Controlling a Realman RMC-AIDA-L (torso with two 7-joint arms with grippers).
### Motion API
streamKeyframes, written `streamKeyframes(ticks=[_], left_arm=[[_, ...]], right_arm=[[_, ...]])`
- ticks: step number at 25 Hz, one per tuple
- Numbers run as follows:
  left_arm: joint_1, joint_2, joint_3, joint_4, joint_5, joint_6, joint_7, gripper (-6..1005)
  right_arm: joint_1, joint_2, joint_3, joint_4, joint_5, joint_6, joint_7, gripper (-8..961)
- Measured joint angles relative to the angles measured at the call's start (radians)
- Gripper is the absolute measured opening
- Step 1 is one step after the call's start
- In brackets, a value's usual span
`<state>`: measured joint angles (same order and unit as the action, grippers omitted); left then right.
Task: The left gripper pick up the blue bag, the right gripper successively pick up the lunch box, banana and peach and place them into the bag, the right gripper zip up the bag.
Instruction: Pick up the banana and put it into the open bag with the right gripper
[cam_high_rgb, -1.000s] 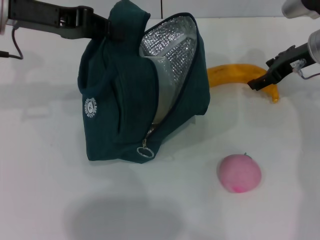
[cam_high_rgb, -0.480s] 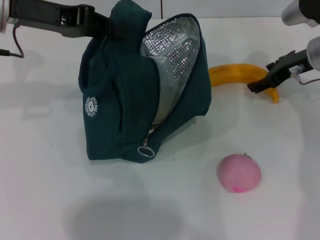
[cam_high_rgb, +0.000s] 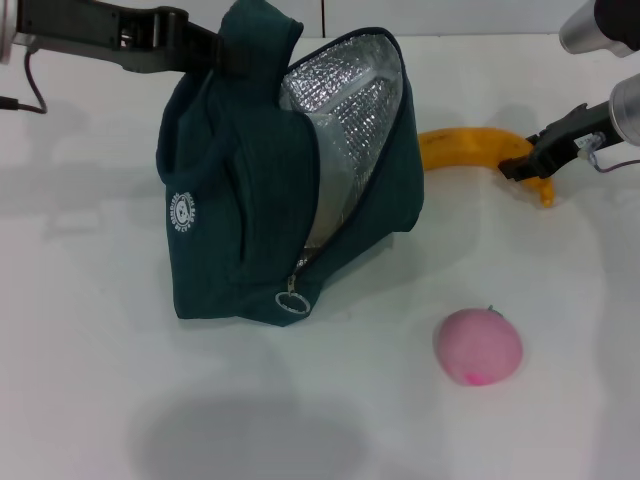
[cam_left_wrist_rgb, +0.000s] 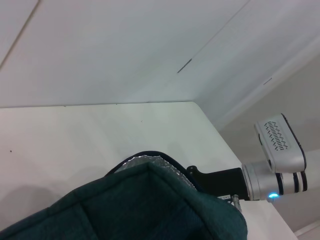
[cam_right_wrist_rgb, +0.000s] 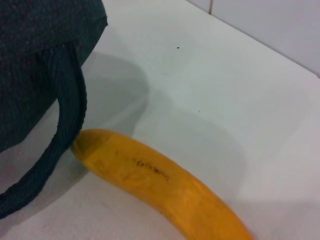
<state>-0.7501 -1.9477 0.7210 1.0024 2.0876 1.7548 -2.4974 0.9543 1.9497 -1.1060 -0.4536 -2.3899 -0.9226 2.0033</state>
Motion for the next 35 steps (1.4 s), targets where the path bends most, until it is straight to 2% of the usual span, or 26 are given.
streamKeyframes(ticks=[10, 13, 16, 17, 20, 25, 26, 31, 35], left_arm=[[0.0, 0.006, -0.005, 0.001, 0.0, -0.001, 0.0, 41], [0.002, 0.008, -0.007, 0.001, 0.0, -0.002, -0.002, 41], [0.003, 0.009, -0.008, 0.001, 0.0, -0.004, -0.005, 41], [0.003, 0.01, -0.008, 0.001, -0.001, -0.004, -0.006, 41], [0.006, 0.01, -0.008, 0.001, -0.006, -0.004, -0.007, 41], [0.011, 0.012, -0.008, 0.001, -0.013, -0.002, -0.007, 41], [0.011, 0.012, -0.008, 0.001, -0.013, -0.002, -0.007, 41], [0.013, 0.012, -0.008, 0.0, -0.018, 0.0, -0.01, 41], [0.013, 0.012, -0.008, -0.007, -0.037, 0.001, -0.011, 41]], right_arm=[[-0.002, -0.008, 0.014, -0.021, 0.0, -0.019, 0.009, 450], [-0.024, -0.013, 0.015, -0.071, 0.0, -0.043, 0.022, 451], [-0.057, -0.02, 0.015, -0.133, -0.004, -0.064, 0.05, 454], [-0.102, -0.034, 0.016, -0.216, -0.005, -0.091, 0.087, 456], [-0.139, -0.044, 0.038, -0.285, -0.002, -0.116, 0.111, 459], [-0.183, -0.05, 0.138, -0.392, -0.002, -0.184, 0.117, 466], [-0.199, -0.051, 0.207, -0.47, -0.001, -0.246, 0.116, 467], [-0.195, -0.063, 0.26, -0.622, -0.001, -0.384, 0.117, 473], [-0.143, -0.076, 0.262, -0.708, -0.002, -0.511, 0.128, 478]])
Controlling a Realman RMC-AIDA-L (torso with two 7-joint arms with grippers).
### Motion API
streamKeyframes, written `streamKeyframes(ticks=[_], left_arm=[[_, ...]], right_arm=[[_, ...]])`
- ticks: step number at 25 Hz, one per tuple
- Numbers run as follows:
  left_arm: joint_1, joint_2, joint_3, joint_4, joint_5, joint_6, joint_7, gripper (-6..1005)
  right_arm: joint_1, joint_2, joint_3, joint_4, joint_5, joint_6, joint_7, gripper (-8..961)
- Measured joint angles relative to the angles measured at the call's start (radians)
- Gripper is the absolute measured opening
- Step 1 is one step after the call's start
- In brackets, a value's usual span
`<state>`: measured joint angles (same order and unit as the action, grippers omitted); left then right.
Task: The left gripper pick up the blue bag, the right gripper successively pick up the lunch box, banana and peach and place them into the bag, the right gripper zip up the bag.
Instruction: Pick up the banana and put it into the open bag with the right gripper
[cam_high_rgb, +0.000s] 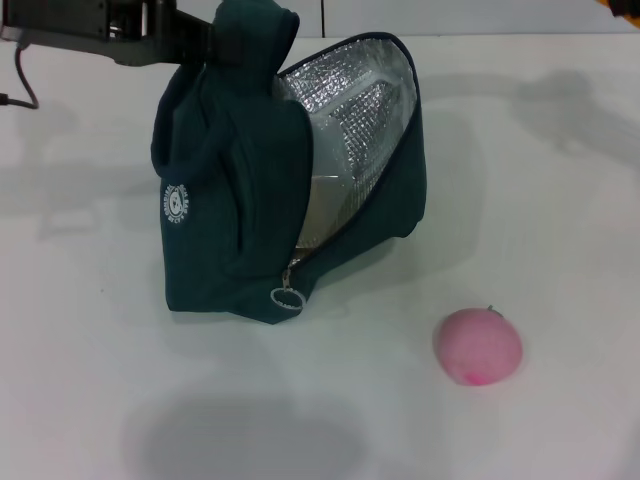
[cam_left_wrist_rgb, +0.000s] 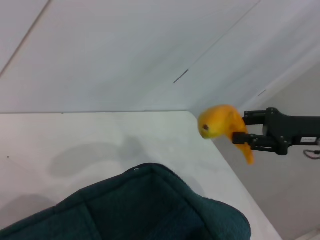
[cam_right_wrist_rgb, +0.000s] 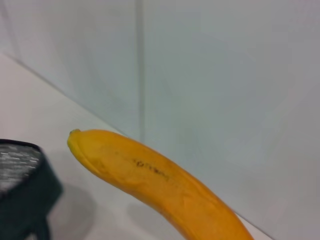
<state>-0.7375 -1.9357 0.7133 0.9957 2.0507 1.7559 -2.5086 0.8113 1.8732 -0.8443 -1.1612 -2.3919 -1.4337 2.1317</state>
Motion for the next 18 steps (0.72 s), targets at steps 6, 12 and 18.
streamKeyframes(ticks=[6, 12, 18], left_arm=[[0.0, -0.003, 0.0, -0.001, -0.005, 0.0, -0.001, 41], [-0.006, -0.009, 0.0, -0.001, -0.005, -0.002, -0.001, 41], [-0.008, -0.01, 0.0, 0.0, -0.006, -0.006, 0.006, 42]], right_arm=[[0.103, -0.016, -0.004, -0.024, -0.01, -0.126, 0.017, 486], [0.171, -0.001, -0.077, -0.022, -0.013, -0.174, 0.02, 493], [0.218, 0.047, -0.17, -0.016, -0.094, -0.17, 0.027, 501]])
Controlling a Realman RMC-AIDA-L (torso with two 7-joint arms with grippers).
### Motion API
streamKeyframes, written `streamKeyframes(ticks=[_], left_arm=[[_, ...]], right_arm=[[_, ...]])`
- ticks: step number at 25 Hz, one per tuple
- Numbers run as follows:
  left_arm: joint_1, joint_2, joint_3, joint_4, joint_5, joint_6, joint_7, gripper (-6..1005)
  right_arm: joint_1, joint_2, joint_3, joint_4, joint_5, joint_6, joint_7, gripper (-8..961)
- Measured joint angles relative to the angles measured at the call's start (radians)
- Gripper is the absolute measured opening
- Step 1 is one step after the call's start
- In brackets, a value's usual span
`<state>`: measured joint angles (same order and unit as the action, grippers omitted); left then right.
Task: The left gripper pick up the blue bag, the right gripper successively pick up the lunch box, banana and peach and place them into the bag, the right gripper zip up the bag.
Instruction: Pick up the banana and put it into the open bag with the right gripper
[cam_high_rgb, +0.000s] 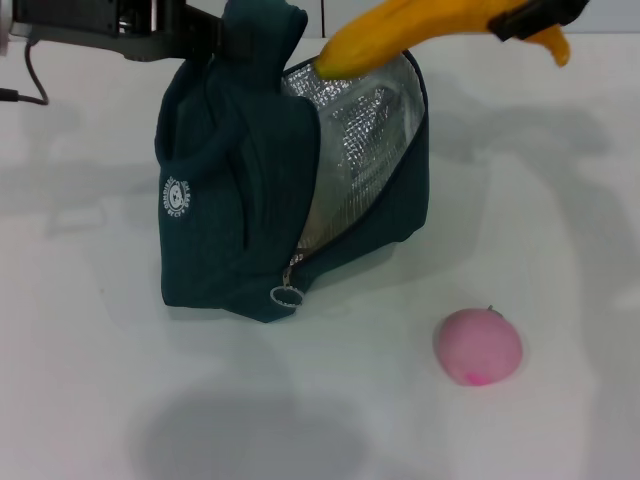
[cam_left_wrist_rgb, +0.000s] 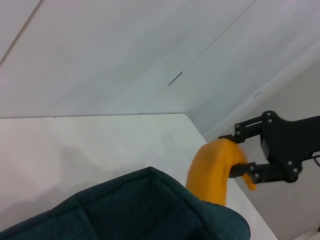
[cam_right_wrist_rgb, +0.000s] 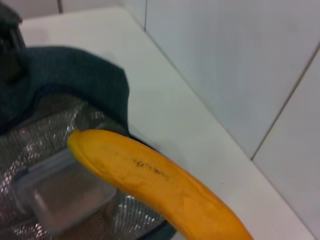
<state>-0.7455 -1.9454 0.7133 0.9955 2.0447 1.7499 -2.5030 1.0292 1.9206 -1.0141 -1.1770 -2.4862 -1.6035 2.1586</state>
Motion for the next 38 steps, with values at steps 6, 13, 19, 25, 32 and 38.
streamKeyframes(ticks=[6, 13, 19, 25, 32, 38], left_arm=[[-0.001, -0.002, 0.001, 0.0, 0.0, -0.001, 0.001, 42], [-0.002, -0.007, 0.006, 0.0, 0.0, -0.001, 0.001, 42], [-0.003, -0.01, 0.007, 0.0, 0.0, -0.001, 0.003, 42], [-0.003, -0.014, 0.008, -0.002, 0.003, -0.002, 0.004, 42], [-0.005, -0.019, 0.008, -0.003, 0.004, -0.003, 0.004, 42], [-0.005, -0.021, 0.008, -0.003, 0.009, -0.003, 0.005, 42]], right_arm=[[0.035, 0.043, -0.038, 0.012, -0.043, 0.001, -0.001, 508], [0.069, 0.078, -0.08, 0.013, -0.045, 0.008, -0.009, 517], [0.116, 0.09, -0.12, 0.055, -0.045, 0.021, -0.012, 525], [0.154, 0.093, -0.178, 0.103, -0.035, 0.072, -0.025, 532], [0.171, 0.099, -0.263, 0.138, 0.026, 0.127, -0.042, 541], [0.17, 0.103, -0.346, 0.139, 0.046, 0.182, -0.046, 548]])
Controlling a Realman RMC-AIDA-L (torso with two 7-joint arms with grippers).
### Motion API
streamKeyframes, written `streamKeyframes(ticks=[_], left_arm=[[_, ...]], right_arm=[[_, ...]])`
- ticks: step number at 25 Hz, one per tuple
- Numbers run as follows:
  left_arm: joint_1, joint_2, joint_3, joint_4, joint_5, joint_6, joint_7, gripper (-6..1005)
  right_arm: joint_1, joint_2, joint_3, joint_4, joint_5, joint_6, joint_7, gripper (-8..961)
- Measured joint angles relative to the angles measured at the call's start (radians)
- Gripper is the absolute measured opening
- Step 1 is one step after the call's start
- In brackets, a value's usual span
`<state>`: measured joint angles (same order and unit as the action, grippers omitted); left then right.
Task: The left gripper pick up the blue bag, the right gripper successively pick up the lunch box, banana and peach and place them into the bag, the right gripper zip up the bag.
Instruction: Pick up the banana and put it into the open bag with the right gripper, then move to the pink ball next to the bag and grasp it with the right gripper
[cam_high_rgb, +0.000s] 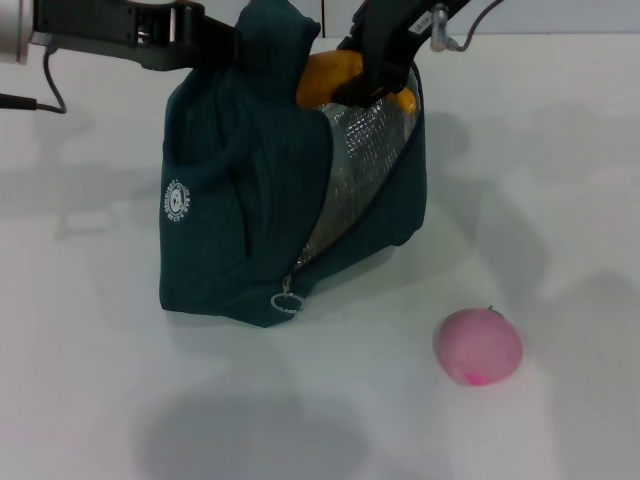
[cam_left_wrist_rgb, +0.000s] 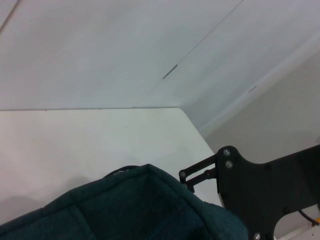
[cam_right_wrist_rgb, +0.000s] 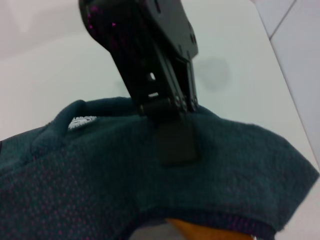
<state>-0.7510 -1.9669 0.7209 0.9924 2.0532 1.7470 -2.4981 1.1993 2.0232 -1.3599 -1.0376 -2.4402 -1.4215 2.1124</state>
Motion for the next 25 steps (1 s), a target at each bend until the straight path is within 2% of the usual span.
streamKeyframes(ticks=[14, 16, 20, 25], left_arm=[[0.01, 0.001, -0.003, 0.0, 0.001, 0.0, 0.009, 42], [0.01, 0.002, -0.004, 0.0, 0.001, 0.0, 0.01, 42], [0.015, 0.004, -0.007, 0.0, 0.001, -0.001, 0.01, 42], [0.019, 0.007, -0.008, 0.0, -0.003, -0.001, 0.01, 42]], right_arm=[[-0.021, -0.003, -0.004, -0.027, 0.012, 0.012, -0.014, 566], [-0.026, -0.004, 0.001, -0.034, 0.012, 0.014, -0.011, 626], [-0.047, -0.005, 0.057, -0.065, 0.011, -0.009, -0.005, 747], [-0.148, -0.007, 0.208, -0.173, 0.013, -0.093, 0.039, 747]])
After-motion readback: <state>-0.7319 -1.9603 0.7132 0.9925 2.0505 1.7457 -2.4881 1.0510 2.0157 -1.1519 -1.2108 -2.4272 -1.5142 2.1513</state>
